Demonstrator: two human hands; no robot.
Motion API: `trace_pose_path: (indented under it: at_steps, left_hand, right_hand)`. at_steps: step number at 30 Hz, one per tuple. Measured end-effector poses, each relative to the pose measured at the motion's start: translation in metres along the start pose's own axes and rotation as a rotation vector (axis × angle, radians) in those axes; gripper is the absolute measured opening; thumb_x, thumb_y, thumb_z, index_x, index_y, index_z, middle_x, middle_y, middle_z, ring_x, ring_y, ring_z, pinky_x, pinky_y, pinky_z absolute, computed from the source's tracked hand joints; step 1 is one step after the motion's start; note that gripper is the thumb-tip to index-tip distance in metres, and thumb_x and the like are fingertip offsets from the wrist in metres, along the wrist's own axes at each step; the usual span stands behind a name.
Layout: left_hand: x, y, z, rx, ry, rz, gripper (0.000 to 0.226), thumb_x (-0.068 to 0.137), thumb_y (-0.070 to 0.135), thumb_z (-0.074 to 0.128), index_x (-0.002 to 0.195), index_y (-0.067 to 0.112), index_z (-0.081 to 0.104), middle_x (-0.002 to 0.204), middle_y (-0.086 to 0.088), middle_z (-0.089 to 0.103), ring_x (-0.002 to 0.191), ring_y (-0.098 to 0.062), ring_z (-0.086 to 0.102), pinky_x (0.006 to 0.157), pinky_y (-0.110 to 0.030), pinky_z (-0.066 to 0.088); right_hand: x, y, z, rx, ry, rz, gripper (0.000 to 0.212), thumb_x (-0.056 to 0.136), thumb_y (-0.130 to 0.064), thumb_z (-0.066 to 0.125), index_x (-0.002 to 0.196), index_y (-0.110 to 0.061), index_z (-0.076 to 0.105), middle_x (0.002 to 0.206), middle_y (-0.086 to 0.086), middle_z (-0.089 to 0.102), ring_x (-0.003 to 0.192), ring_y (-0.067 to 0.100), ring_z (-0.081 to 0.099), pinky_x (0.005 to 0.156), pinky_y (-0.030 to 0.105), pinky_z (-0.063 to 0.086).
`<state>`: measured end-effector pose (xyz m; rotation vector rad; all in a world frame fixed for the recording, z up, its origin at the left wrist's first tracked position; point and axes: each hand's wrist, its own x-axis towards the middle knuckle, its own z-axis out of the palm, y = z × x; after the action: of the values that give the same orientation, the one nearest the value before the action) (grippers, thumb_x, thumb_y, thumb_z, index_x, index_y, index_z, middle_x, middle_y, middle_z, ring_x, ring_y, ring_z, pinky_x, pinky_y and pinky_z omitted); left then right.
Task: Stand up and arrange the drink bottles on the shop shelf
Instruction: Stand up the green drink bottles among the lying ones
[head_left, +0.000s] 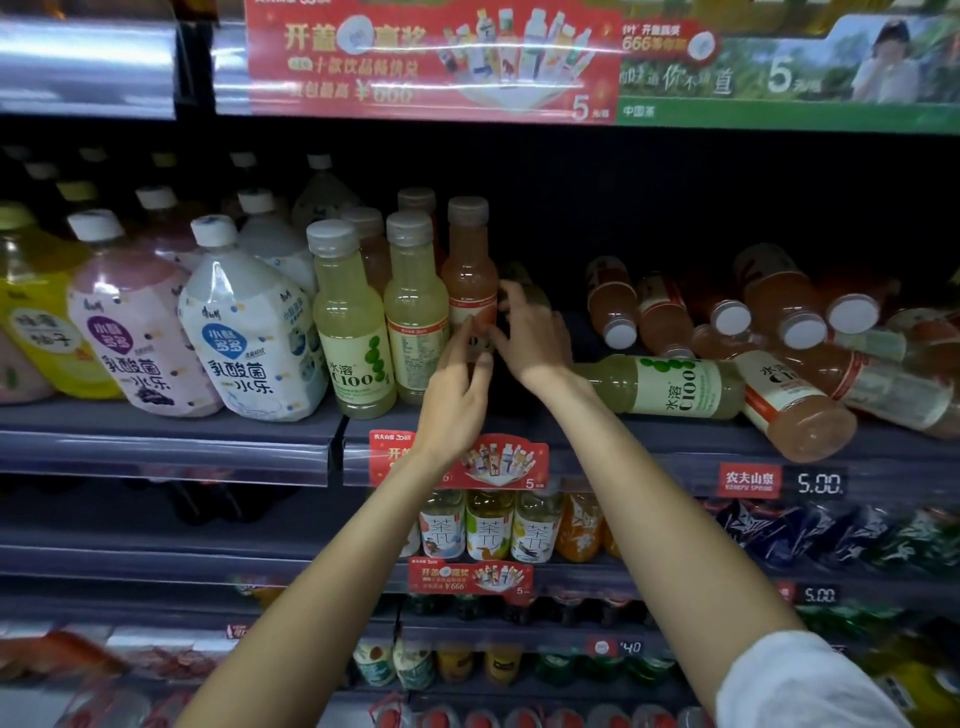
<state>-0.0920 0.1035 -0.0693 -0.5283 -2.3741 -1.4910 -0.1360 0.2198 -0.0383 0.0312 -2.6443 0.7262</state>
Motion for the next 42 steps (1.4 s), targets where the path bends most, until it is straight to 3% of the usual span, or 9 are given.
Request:
trace_pose_path:
  at_steps: [2, 7, 13, 18, 28, 31, 33, 37, 42]
  left_hand:
    - [0.001, -0.001, 0.001, 0.014, -0.021, -0.004, 0.048, 0.103, 0.018, 0.039, 0.150, 0.012, 0.026, 0.152, -0.007, 0.035, 0.138, -0.011, 0.031, 0.096, 0.002, 0.019]
    - [-0.001, -0.001, 0.002, 0.114, 0.057, 0.023, 0.051, 0.095, 0.015, 0.055, 0.143, 0.011, 0.039, 0.139, -0.011, 0.048, 0.126, -0.022, 0.047, 0.103, -0.027, 0.038]
    - [0.033, -0.001, 0.018, 0.524, -0.171, 0.393, 0.056, 0.080, -0.004, 0.061, 0.134, 0.003, 0.048, 0.126, -0.021, 0.050, 0.113, -0.041, 0.049, 0.088, -0.049, 0.049]
    - [0.064, 0.007, 0.039, 0.890, -0.337, 0.397, 0.065, 0.093, -0.005, 0.043, 0.151, 0.015, 0.021, 0.147, -0.010, 0.033, 0.129, -0.031, 0.032, 0.101, -0.035, 0.033]
    - [0.068, 0.003, 0.041, 1.342, -0.406, 0.654, 0.040, 0.099, 0.004, 0.031, 0.136, 0.011, 0.040, 0.132, -0.013, 0.044, 0.119, -0.031, 0.042, 0.098, -0.035, 0.035]
    - [0.063, 0.005, 0.032, 1.300, -0.350, 0.685, 0.046, 0.097, 0.002, 0.036, 0.143, 0.011, 0.035, 0.134, -0.015, 0.042, 0.118, -0.031, 0.043, 0.095, -0.035, 0.037]
    - [0.060, 0.007, 0.027, 1.077, -0.264, 0.654, 0.051, 0.092, -0.002, 0.048, 0.142, 0.007, 0.039, 0.133, -0.022, 0.044, 0.116, -0.037, 0.040, 0.088, -0.044, 0.042]
    - [0.059, 0.008, 0.017, 0.752, -0.032, 0.745, 0.051, 0.076, -0.005, 0.071, 0.119, 0.002, 0.044, 0.112, -0.030, 0.053, 0.100, -0.038, 0.040, 0.070, -0.050, 0.051]
    - [0.049, 0.021, 0.010, 0.605, 0.067, 0.711, 0.040, 0.083, -0.003, 0.065, 0.122, -0.005, 0.054, 0.117, -0.027, 0.053, 0.101, -0.042, 0.051, 0.086, -0.046, 0.046]
  right_hand:
    - [-0.002, 0.007, -0.007, -0.055, -0.069, -0.072, 0.054, 0.095, -0.030, 0.052, 0.144, -0.022, 0.031, 0.135, 0.005, 0.053, 0.128, 0.026, 0.042, 0.102, 0.040, 0.033]
    - [-0.047, 0.052, -0.037, -0.234, 0.033, -0.209, 0.045, 0.093, -0.034, 0.053, 0.136, -0.021, 0.048, 0.137, 0.002, 0.050, 0.133, 0.024, 0.032, 0.104, 0.038, 0.024]
    - [-0.079, 0.094, -0.064, -0.477, -0.109, -0.188, 0.055, 0.092, -0.042, 0.054, 0.143, -0.034, 0.036, 0.148, -0.002, 0.039, 0.139, 0.027, 0.025, 0.113, 0.047, 0.012]
    - [-0.079, 0.092, -0.065, -0.495, -0.100, -0.178, 0.054, 0.092, -0.041, 0.054, 0.142, -0.035, 0.037, 0.148, -0.003, 0.039, 0.140, 0.028, 0.024, 0.113, 0.050, 0.013]
    - [-0.083, 0.096, -0.065, -0.464, -0.090, -0.176, 0.054, 0.092, -0.040, 0.054, 0.143, -0.036, 0.036, 0.149, -0.003, 0.038, 0.139, 0.030, 0.025, 0.113, 0.051, 0.015]
    - [-0.083, 0.095, -0.062, -0.477, -0.073, -0.177, 0.054, 0.092, -0.040, 0.054, 0.143, -0.034, 0.036, 0.150, -0.003, 0.036, 0.141, 0.029, 0.022, 0.114, 0.051, 0.008]
    - [-0.083, 0.096, -0.060, -0.465, -0.062, -0.181, 0.055, 0.092, -0.040, 0.053, 0.143, -0.032, 0.037, 0.150, -0.003, 0.036, 0.142, 0.026, 0.021, 0.114, 0.052, 0.004]
    - [-0.081, 0.093, -0.057, -0.402, -0.029, -0.179, 0.056, 0.091, -0.050, 0.050, 0.141, -0.028, 0.041, 0.149, -0.003, 0.038, 0.142, 0.024, 0.022, 0.114, 0.051, 0.004]
    - [-0.069, 0.070, -0.053, -0.055, 0.200, -0.205, 0.051, 0.090, -0.029, 0.061, 0.137, -0.016, 0.046, 0.137, 0.004, 0.050, 0.129, 0.023, 0.040, 0.106, 0.039, 0.037]
